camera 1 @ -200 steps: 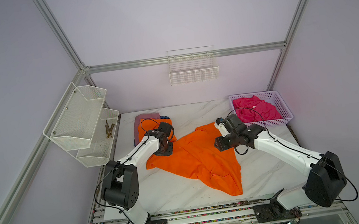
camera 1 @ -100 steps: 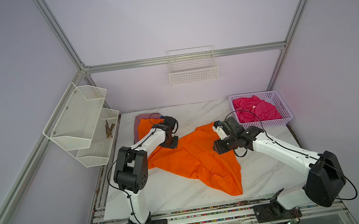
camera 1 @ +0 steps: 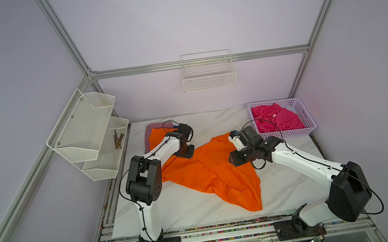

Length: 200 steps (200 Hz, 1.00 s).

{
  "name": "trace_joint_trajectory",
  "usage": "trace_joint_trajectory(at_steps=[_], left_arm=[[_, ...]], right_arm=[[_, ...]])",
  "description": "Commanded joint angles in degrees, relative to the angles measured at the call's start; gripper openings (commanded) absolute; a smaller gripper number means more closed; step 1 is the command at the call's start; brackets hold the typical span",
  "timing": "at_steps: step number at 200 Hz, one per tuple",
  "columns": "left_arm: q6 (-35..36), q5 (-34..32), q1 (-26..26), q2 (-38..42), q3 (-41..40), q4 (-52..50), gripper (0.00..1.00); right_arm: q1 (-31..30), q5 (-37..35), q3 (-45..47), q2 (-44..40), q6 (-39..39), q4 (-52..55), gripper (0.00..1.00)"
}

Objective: Fold and stack t-shirts
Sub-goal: Flatten out the T-shirt at the center of the board.

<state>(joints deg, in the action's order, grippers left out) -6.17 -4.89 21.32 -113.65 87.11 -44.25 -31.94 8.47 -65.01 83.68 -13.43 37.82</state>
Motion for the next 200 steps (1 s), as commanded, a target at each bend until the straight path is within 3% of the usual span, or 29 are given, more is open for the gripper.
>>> trace_joint_trajectory(at_steps=[1,90,105,139,159,178,200], left_arm=[[1.35,1.08,-0.23,0.5,0.81,0.83,0.39],[0.49,3.13,-0.23,-6.27,6.2,0.13,0.4],[0.43,3.47,-0.25,-6.76,6.48,0.08,0.36],[0.02,2.87,-0.23,-6.44,6.15,-0.53,0.14],[-0.55,2.62,-0.3,-4.6,5.37,-0.65,0.13],[-1.29,1.92,-0.26,-2.15,4.5,-1.02,0.0],[-2.12,0.93,-0.14,0.69,3.15,-2.56,0.0]], right_arm=[[-0.3,0.33,-0.01,0.71,-0.58,-1.61,0.51],[-0.39,-0.28,0.41,-0.15,-0.98,-1.09,0.51],[-0.38,-0.41,0.24,-0.14,-0.9,-0.83,0.51],[-0.32,-0.49,0.5,-0.13,-0.85,-1.06,0.51],[-0.4,0.29,0.67,0.24,-0.97,-1.54,0.51],[-0.45,0.76,0.8,0.77,-0.98,-2.12,0.51],[-0.49,1.28,0.64,1.52,-0.72,-2.57,0.51]])
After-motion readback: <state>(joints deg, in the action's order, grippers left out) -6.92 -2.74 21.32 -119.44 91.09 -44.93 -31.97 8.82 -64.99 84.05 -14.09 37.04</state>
